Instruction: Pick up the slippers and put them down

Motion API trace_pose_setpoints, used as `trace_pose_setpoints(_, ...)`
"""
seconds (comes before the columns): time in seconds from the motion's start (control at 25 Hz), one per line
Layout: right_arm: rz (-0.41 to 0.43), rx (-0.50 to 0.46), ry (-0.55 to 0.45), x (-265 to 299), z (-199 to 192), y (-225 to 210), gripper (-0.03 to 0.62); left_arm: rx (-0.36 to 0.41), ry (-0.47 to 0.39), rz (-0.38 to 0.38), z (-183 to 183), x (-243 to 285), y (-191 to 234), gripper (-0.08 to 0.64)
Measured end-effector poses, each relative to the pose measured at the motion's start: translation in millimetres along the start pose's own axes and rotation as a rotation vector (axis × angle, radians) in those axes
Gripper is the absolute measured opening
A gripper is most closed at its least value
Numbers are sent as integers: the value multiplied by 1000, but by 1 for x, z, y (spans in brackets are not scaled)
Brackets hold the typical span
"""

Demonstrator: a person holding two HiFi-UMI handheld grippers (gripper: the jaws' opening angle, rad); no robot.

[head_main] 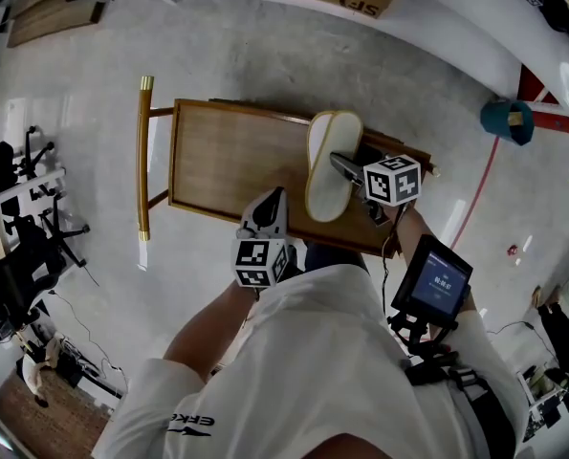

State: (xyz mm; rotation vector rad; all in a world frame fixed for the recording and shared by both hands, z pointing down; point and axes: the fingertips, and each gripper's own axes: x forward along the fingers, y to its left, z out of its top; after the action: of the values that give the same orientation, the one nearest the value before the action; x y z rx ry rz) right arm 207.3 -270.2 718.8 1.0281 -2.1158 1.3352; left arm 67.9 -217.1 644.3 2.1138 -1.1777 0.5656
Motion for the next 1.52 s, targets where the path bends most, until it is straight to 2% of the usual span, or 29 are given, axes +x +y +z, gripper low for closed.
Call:
trace_pose_setpoints(0.24,-7,-20,16,5,0,6,274,-6,0,4,1,-1,7,3)
trace_pose_setpoints(0.52,-1,-22,9,3,4,11,207,-9,7,4,-2,2,11,3)
trace_pose_setpoints(1.04,-53,-55,4,-5,17,28,139,3,26,-26,-11,13,2,3)
trace_pose_setpoints(1.24,-112,-114,17,-8,24,43,125,-3,14,-20,-7,8,4,3)
trace_pose_setpoints(1.52,-206,-247,54,-2,24,69,121,-13,-8,-2,-5,-6,15,3)
